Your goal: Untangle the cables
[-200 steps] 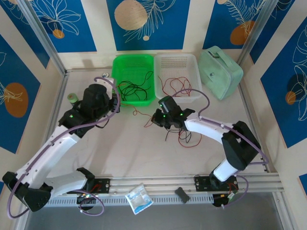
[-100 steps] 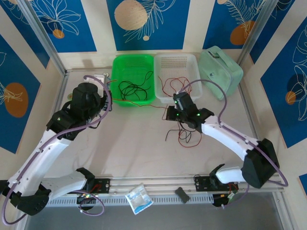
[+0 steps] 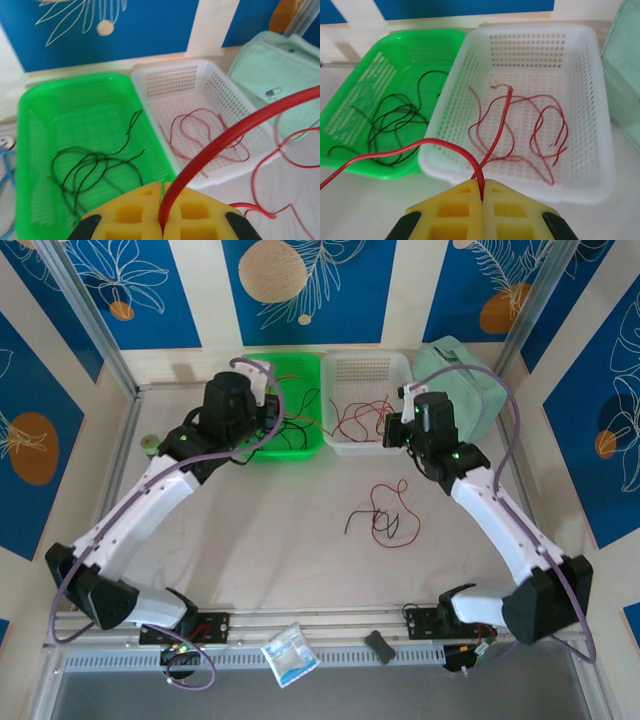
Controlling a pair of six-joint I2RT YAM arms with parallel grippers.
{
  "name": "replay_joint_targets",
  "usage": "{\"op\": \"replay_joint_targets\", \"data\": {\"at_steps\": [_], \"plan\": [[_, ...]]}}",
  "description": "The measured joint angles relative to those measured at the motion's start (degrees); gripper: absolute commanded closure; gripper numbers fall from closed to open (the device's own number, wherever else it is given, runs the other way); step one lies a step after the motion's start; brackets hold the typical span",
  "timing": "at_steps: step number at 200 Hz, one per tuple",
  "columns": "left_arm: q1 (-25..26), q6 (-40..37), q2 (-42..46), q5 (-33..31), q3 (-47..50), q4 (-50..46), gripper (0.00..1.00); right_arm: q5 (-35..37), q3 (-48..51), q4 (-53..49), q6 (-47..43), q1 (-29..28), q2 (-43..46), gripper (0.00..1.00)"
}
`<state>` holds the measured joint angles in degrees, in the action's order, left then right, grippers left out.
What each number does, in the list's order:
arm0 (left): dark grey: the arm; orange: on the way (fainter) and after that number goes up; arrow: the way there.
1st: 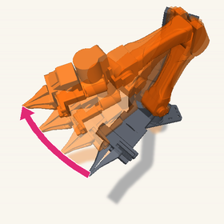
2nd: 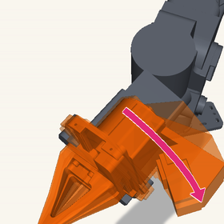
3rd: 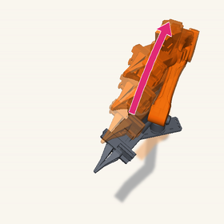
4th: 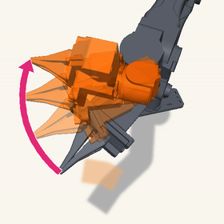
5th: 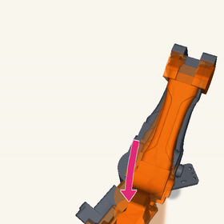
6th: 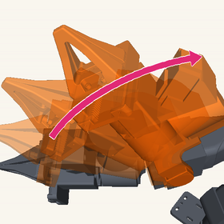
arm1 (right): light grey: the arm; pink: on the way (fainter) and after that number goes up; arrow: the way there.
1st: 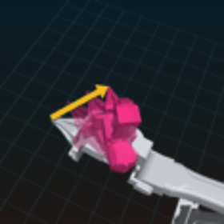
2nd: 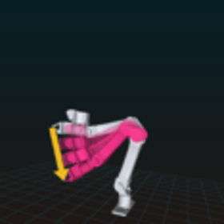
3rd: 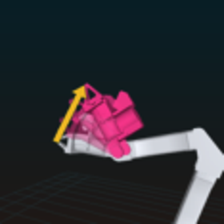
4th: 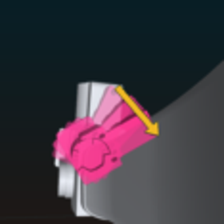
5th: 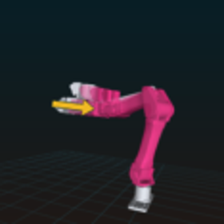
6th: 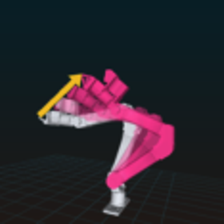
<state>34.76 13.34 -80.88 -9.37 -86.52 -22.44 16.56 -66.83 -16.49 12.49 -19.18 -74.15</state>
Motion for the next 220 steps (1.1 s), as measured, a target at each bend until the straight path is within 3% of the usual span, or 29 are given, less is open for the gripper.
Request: {"op": "replay_joint_targets", "data": {"at_steps": [51, 82, 106, 153, 220], "plan": [[0.7, -0.4, -12.3, 1.8, -5.0, 9.7, 1.0, -0.1, -10.2, 4.9, -1.5, 3.9, -20.5, 1.0], [1.8, -0.4, -23.2, 1.9, -11.6, 13.6, 1.0, 1.2, -23.6, -0.1, 2.1, 5.1, -34.0, 0.69], [3.4, -1.1, -32.1, 1.8, -19.3, 14.3, 1.0, 1.4, -27.7, -4.4, 4.2, 5.6, -37.2, 0.5], [5.3, -1.9, -45.7, 0.7, -34.0, 12.6, 1.0, 1.0, -23.3, -10.5, 8.1, 6.4, -30.1, 0.46], [5.8, -1.9, -57.4, 0.3, -48.0, 9.1, 1.0, -0.7, -2.3, -14.9, 12.2, 6.4, 1.3, 0.46]]}}
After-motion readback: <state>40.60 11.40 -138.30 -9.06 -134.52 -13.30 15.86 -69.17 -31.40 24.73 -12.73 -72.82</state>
